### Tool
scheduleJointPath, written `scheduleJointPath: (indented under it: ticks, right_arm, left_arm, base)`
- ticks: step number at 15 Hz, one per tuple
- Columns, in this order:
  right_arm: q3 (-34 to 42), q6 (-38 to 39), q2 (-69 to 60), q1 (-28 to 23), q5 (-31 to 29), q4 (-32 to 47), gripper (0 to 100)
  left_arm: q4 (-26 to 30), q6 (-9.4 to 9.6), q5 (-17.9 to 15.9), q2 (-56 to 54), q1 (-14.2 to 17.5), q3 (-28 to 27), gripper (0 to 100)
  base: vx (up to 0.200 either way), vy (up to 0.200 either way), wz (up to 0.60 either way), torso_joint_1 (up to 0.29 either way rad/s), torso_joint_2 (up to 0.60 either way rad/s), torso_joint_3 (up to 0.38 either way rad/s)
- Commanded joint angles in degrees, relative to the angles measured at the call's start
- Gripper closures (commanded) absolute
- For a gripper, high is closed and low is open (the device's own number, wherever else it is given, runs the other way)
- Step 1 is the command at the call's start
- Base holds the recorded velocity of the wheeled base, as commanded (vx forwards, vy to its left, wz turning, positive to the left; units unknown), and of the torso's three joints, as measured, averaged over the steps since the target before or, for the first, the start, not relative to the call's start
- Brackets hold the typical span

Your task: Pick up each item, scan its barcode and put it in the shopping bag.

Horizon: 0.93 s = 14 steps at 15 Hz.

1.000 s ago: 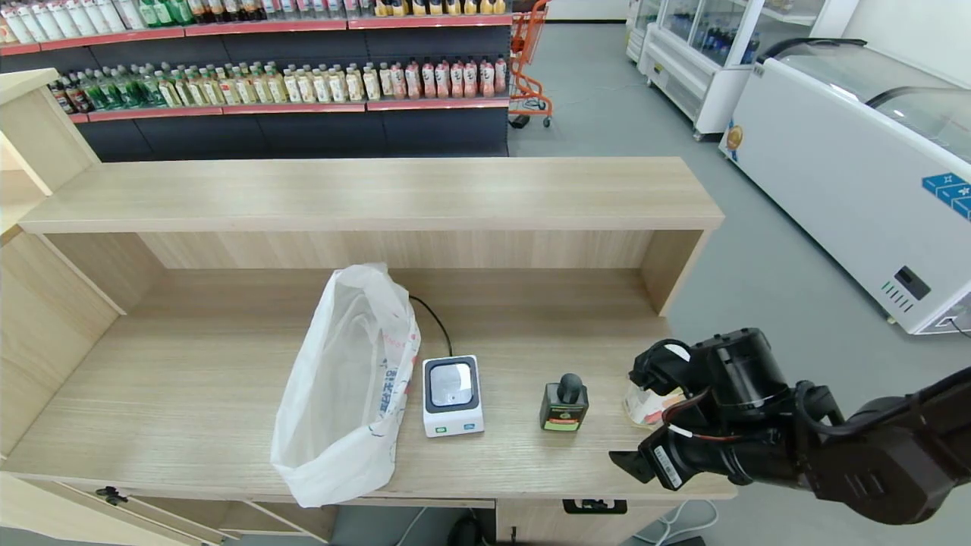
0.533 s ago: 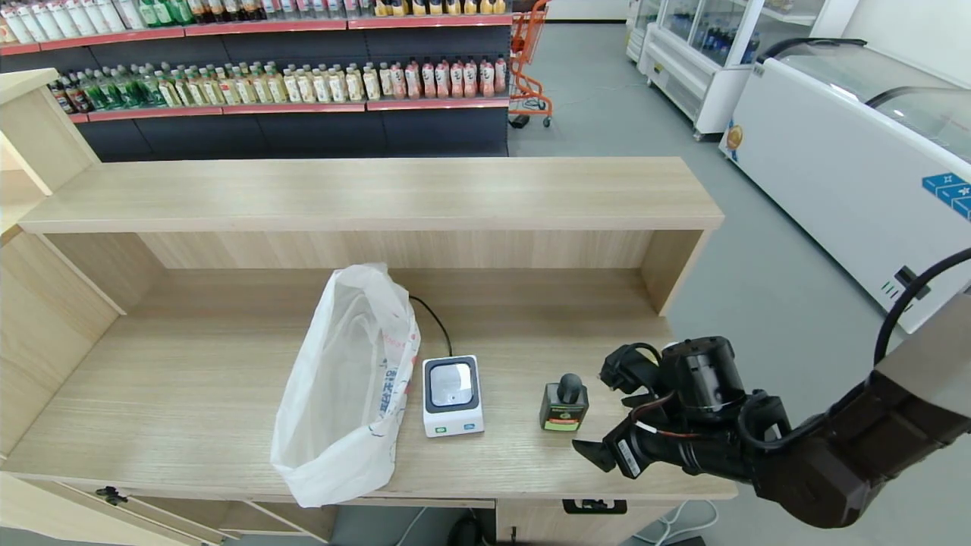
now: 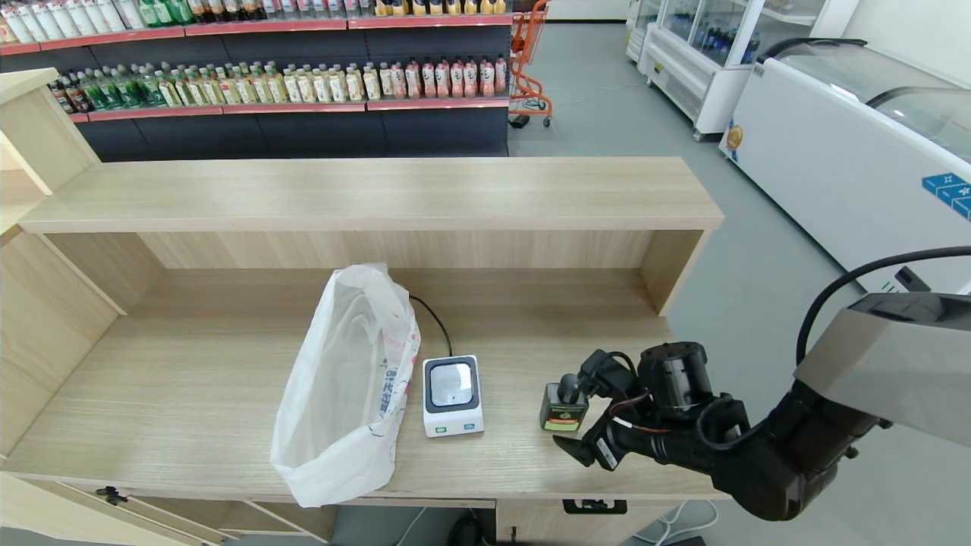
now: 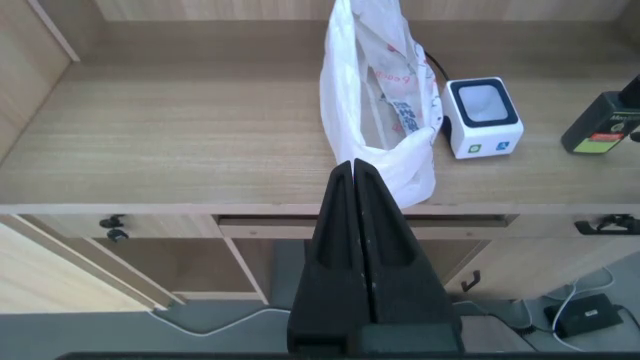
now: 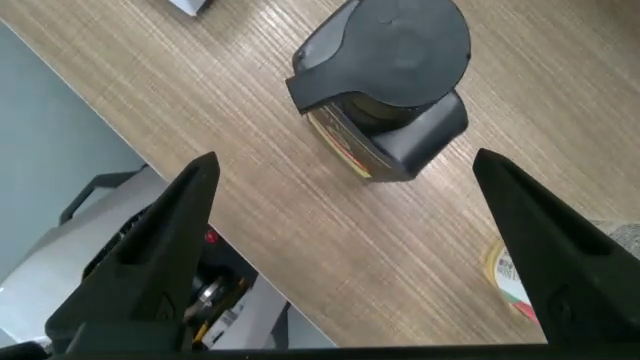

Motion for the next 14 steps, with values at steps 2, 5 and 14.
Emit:
scheduleJointPath:
  ticks: [2,5,14]
  right_arm:
    - [-2.7,-0.1,3.3,0.1,0.3,-0.8,0]
    - [-5.3,-0.1,5.6,0.2,0.3,-2.1,0]
    - [-13.3,-2.0,13.9,0.3,0.3,-4.7,0]
  left_arm:
    - [0.0,-0.01,0.0,0.0,0.0,0.0,100]
    - [0.0,-0.01,0.0,0.1,0.0,0.0,100]
    - [0.0,-0.01,0.0,0.1,0.0,0.0,100]
  base:
    - [0.0,0.0,0.0,0.0,0.0,0.0]
    - [0.0,0.0,0.0,0.0,0.0,0.0]
    - [0.0,0.0,0.0,0.0,0.0,0.0]
